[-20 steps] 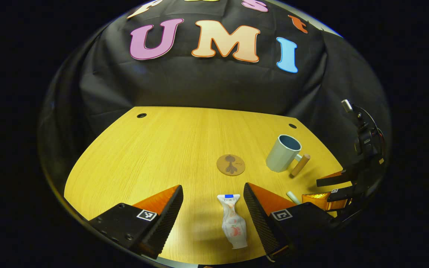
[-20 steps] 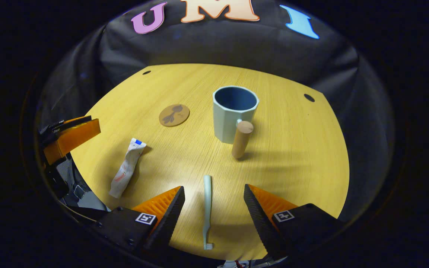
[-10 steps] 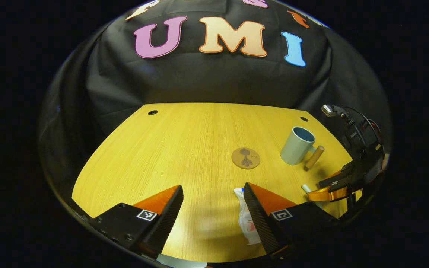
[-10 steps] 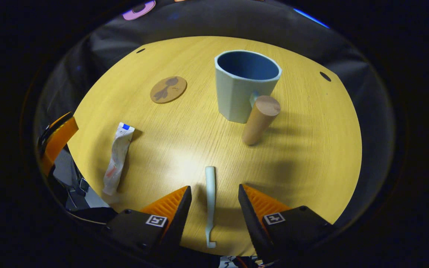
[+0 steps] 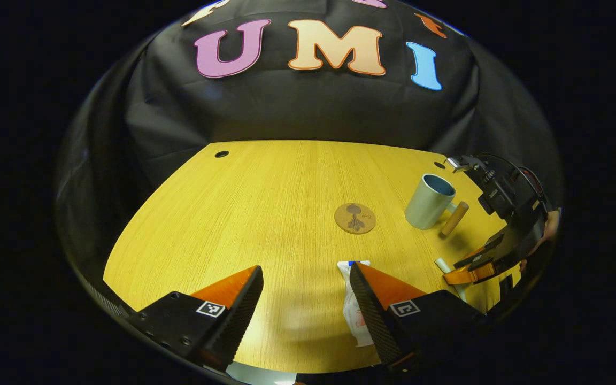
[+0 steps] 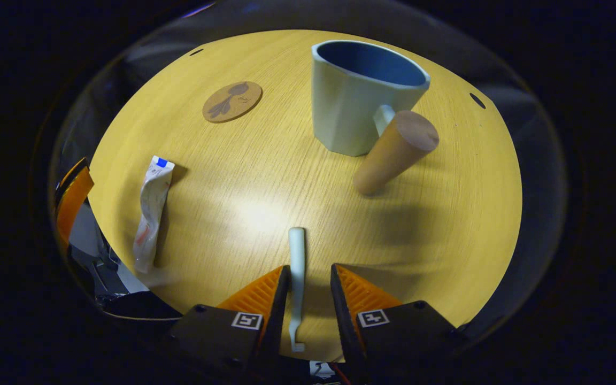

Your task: Put the toothbrush and toothpaste on the desktop into the cup, then pick up the cup and place it on the coaster on the desktop.

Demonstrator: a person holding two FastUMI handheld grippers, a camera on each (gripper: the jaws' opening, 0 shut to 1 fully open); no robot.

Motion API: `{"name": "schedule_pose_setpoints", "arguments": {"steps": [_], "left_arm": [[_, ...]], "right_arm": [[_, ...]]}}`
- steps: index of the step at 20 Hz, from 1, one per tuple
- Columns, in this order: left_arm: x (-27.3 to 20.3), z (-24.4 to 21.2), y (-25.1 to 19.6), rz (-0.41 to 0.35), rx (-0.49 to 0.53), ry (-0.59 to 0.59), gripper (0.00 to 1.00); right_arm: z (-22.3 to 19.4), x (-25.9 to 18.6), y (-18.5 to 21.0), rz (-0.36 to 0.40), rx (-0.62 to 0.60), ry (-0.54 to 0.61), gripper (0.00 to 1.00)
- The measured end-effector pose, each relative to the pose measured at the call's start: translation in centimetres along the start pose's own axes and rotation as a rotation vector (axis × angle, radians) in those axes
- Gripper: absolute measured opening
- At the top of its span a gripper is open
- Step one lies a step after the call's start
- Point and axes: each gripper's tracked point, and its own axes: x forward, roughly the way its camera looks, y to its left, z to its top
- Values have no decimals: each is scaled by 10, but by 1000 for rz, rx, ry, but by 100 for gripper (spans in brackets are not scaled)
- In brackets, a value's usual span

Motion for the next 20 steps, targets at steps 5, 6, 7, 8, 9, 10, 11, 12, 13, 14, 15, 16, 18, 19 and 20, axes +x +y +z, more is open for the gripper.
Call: {"name": "schedule_pose_setpoints", "arguments": {"steps": [5, 6, 7, 8, 9, 10, 11, 12, 13, 14, 15, 16, 18, 19, 20], "left_arm": [[1, -3, -8, -21, -1, 16, 95], [1, -3, -12, -33, -2, 24, 95], [3, -6, -16, -44, -3, 38, 95], [3, -9, -20, -53, -3, 61, 95], [4, -12, -25, -63, -3, 89, 95], [5, -15, -30, -73, -7, 119, 95], [7, -17, -36, -81, -16, 146, 95], [8, -18, -42, -92, -29, 169, 95], [11, -18, -49, -109, -45, 193, 95], [14, -17, -56, -124, -61, 209, 95], [19, -19, -65, -151, -79, 234, 95], [22, -20, -71, -168, -90, 262, 94], [32, -30, -80, -186, -104, 328, 93], [35, -34, -84, -194, -112, 358, 93], [38, -37, -87, -196, -124, 386, 91]], "right_arm": [[0, 0, 8, -11, -30, 8, 14], [-1, -1, 8, -10, -28, 11, 13], [-1, -2, 7, -11, -9, 11, 13], [-2, -1, 7, -7, 1, 5, 11], [-2, -1, 7, -4, 8, 0, 11], [-3, -1, 7, -4, 21, -5, 11], [-2, 0, 7, -1, 21, -15, 8], [-3, 0, 7, 1, 20, -23, 8], [-2, -1, 7, -1, 27, -27, 8], [-2, -1, 7, -2, 33, -30, 8], [-2, -1, 7, -1, 32, -34, 8], [-2, -1, 7, -1, 34, -38, 8], [-2, 0, 8, 1, 38, -43, 8], [-2, 0, 7, 1, 38, -44, 8], [-1, 0, 7, 0, 39, -45, 8]]}}
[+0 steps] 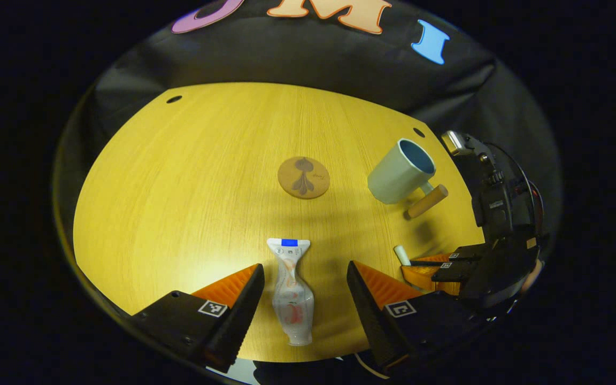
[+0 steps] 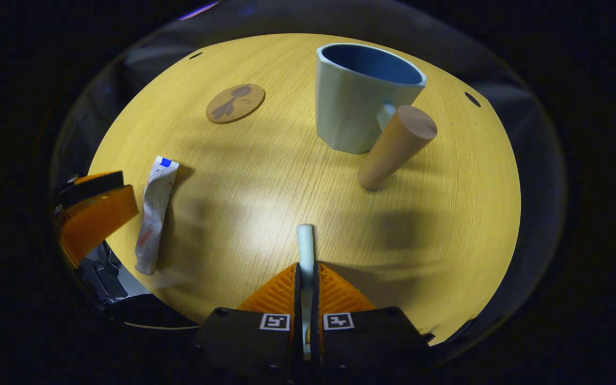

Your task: Put the toothbrush and toothpaste on the desktop into the cup, then pick up the cup and place it on the coaster on the desktop.

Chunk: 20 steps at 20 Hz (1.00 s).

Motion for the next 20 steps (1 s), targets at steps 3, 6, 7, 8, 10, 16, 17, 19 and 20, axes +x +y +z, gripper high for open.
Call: {"name": "schedule_pose_setpoints", "arguments": {"steps": [3, 6, 7, 8, 10, 16, 17, 19, 20], "left_arm": [[14, -5, 3, 15, -39, 64, 88], [24, -7, 8, 39, -48, 115, 76], [26, -8, 8, 43, -49, 128, 75], [29, -9, 8, 46, -50, 141, 75], [34, -12, 10, 55, -49, 167, 66], [37, -14, 32, 119, -34, 230, 35], [39, -14, 30, 123, -35, 235, 29], [42, -17, 26, 124, -26, 244, 23], [42, -17, 26, 126, -19, 244, 17]], "right_arm": [[0, 0, 0, -1, -2, -5, 8], [0, 1, 1, 5, -1, -6, 8], [0, 1, 1, 6, 0, -5, 8], [0, 1, 1, 7, -1, -6, 8], [1, 1, 1, 7, -2, -5, 8], [2, 0, 2, 12, -3, -5, 8], [0, 0, 1, 13, -2, -5, 8], [0, 1, 1, 14, -4, -4, 8], [1, 0, 1, 14, -5, -6, 8]]}}
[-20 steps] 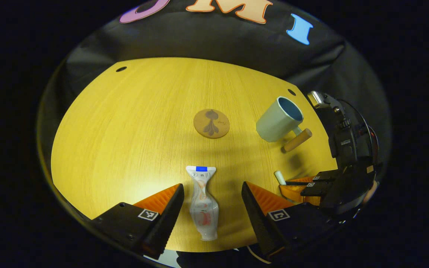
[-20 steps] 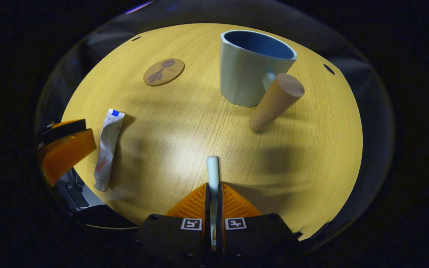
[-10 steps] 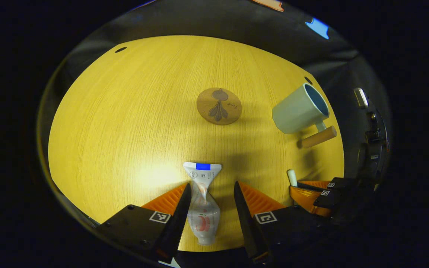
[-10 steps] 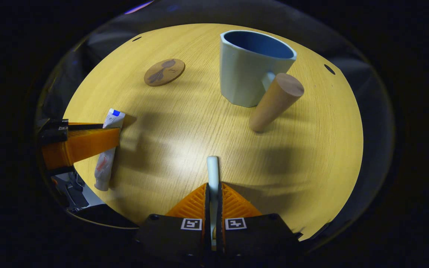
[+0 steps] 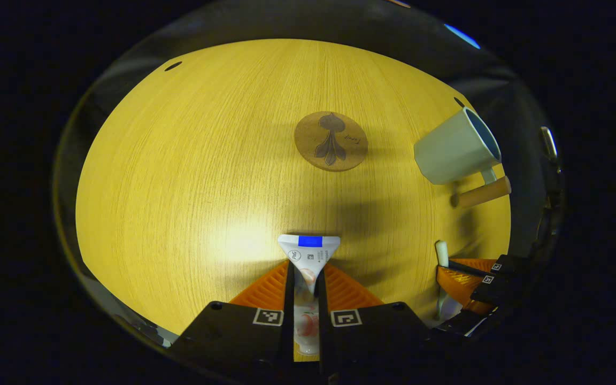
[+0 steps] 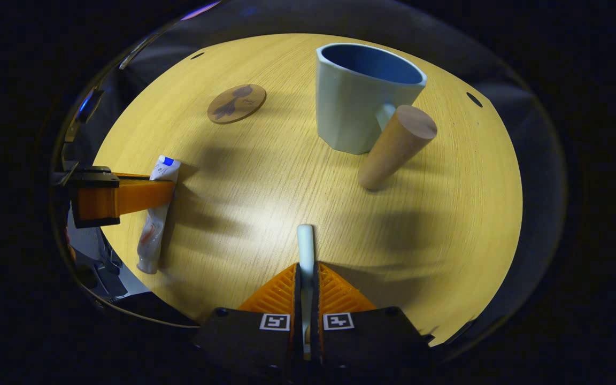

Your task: Put the toothbrush and toothpaste on the desktop into the cup, then pick up the cup and place it on the coaster on the desktop.

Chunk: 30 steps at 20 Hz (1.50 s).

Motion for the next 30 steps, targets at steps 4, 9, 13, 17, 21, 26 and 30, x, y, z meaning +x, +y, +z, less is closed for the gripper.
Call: {"name": "schedule_pose_setpoints", "arguments": {"steps": [4, 9, 13, 17, 21, 26, 30], "left_arm": [[-4, 4, -1, -25, 13, -28, 8], [-5, 3, -3, -63, -23, -65, 1], [-8, 6, -3, -87, -41, -101, 1], [-12, 8, -3, -95, -39, -133, 1], [-28, 7, -4, -120, -31, -178, 1], [-55, 20, -13, -187, -15, -279, 1], [-77, 34, -19, -210, 13, -352, 1]], "right_arm": [[0, 0, 1, 3, -8, -16, 8], [0, 0, 0, 13, 5, -32, 6], [1, -1, 0, 25, 51, -61, 5], [13, -3, 2, 43, 73, -173, 5], [41, -14, 5, 70, 78, -347, 5], [69, -39, 13, 120, 38, -546, 4], [88, -71, 19, 167, 34, -679, 4]]}}
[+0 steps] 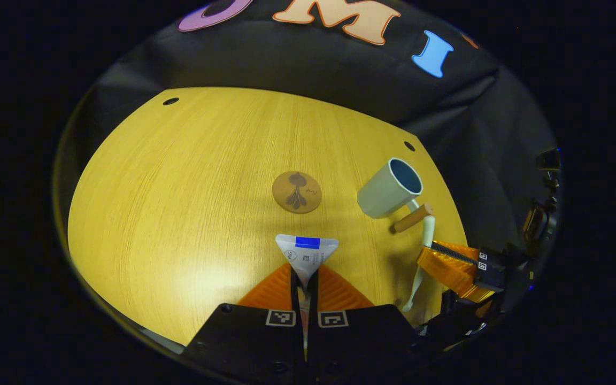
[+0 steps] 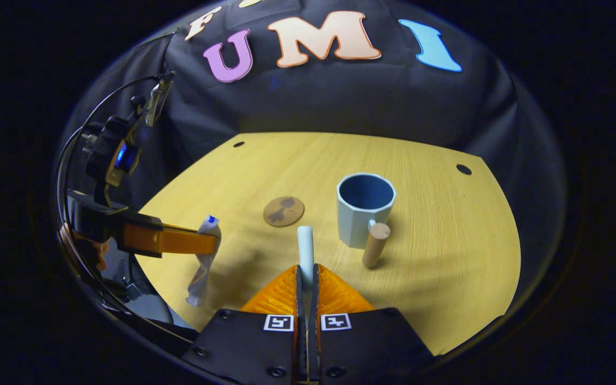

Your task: Put the toothbrush and toothpaste on the desktop into the cup, then pick up the cup and place it on the coaster on the desktop.

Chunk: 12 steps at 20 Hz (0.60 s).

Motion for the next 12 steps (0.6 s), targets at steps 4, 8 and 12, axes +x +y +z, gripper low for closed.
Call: {"name": "schedule_pose_setpoints", "arguments": {"steps": [4, 8, 12], "left_arm": [[-12, 22, -15, -38, -15, -97, 1], [-23, 36, -21, -47, 3, -160, 1], [-25, 51, -34, -62, 6, -207, 1]], "right_arm": [[51, -10, 3, 24, 20, -147, 4], [89, -8, -6, 31, 9, -231, 4], [126, -3, -11, 53, 20, -309, 4]]}}
